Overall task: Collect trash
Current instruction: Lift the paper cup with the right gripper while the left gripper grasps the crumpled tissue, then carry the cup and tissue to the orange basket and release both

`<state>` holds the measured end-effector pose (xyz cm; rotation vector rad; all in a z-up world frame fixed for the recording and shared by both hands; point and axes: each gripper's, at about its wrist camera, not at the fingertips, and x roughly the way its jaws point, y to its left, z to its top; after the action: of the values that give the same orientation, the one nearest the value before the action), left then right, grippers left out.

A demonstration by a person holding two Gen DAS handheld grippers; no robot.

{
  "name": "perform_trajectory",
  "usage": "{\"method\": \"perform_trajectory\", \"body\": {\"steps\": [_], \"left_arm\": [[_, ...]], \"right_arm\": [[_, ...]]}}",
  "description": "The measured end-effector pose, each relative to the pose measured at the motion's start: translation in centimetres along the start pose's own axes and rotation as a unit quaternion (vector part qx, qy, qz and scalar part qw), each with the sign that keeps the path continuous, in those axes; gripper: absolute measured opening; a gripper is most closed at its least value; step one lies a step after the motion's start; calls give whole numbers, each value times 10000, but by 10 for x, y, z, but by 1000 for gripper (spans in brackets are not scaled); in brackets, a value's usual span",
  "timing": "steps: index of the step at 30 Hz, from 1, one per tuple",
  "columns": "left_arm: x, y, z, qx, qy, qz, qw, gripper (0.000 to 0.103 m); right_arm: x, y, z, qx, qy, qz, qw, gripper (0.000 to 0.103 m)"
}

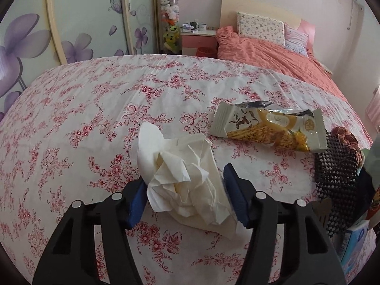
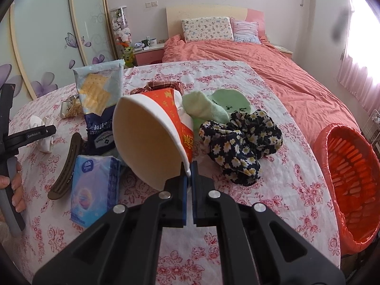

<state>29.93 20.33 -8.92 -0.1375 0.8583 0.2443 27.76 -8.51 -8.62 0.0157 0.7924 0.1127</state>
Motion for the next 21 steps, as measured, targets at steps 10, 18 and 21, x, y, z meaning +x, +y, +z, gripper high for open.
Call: {"method": "perform_trajectory", "body": {"steps": [10, 18, 21], "left_arm": [[-20, -1, -8, 218, -213, -227, 9993, 43], [-46, 2, -10, 276, -383, -361, 9982, 42], [-63, -2, -9, 320, -502, -403, 9974, 42]], "right_arm": [[-14, -1, -1, 27, -103, 82, 9999, 4], [-41, -6, 0, 86, -308, 127, 9994, 4], [-52, -10, 1, 136, -387, 143, 9991, 4]]}}
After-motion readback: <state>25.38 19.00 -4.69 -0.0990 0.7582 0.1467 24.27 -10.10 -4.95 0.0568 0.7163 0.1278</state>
